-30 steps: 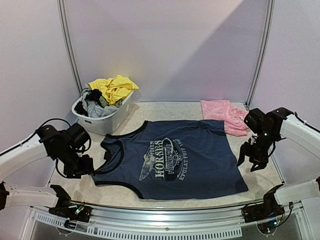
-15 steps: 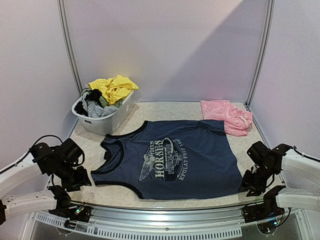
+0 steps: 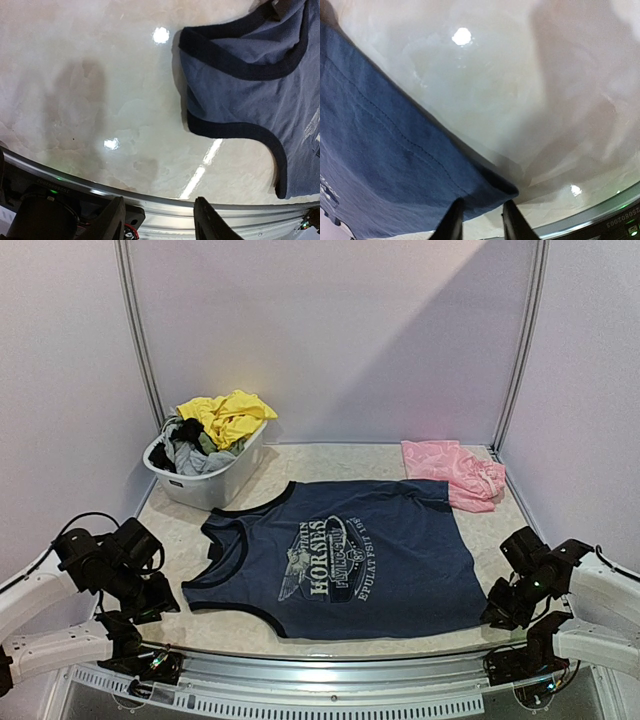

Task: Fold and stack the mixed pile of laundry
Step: Pick up the flattened tank top from the center of the board.

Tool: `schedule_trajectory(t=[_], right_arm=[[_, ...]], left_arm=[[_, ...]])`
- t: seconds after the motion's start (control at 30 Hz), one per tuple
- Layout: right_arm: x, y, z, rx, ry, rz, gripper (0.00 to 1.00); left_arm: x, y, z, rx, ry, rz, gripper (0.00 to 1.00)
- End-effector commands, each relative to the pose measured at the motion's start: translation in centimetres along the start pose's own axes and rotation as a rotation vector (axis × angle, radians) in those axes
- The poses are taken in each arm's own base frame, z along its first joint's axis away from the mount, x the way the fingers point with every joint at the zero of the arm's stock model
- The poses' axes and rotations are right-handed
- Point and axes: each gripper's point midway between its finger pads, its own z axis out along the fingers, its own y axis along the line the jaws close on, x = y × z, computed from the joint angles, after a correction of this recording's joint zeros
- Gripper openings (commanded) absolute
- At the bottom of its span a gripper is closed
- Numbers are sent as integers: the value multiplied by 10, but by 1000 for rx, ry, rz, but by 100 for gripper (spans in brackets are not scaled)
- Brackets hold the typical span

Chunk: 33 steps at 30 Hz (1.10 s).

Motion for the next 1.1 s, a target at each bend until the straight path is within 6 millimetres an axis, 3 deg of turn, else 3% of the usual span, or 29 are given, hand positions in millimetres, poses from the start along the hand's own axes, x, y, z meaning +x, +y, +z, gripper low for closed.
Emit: schedule_trajectory(t=[0.0,0.17,0.27,0.33,0.5,0.63,0.8,1.07], right_arm=[[-7,-3,2,8,-39,21,20],[-7,1,0,-6,-36,1,0],[-9,6,-6,-9,-42,-20,0],[-11,9,-11,-10,-50,-34,0],[-12,9,-16,5,-53,-56,0],[-12,8,-20,8,-60,-59,0],[-12,7,-24,7,-65,-57,0],[-15,13,-28,-14,-80,-50,0]], left_arm=[[2,-18,-6,41,27,70,48],[6,-57,-7,107,43,261,48],[18,-86,-3,135,70,384,48],[29,-118,-2,188,73,473,49],[74,-176,18,228,170,698,48],[109,-208,30,198,197,935,48],[122,-222,30,88,120,1326,49],[109,-199,34,-86,128,1667,52]])
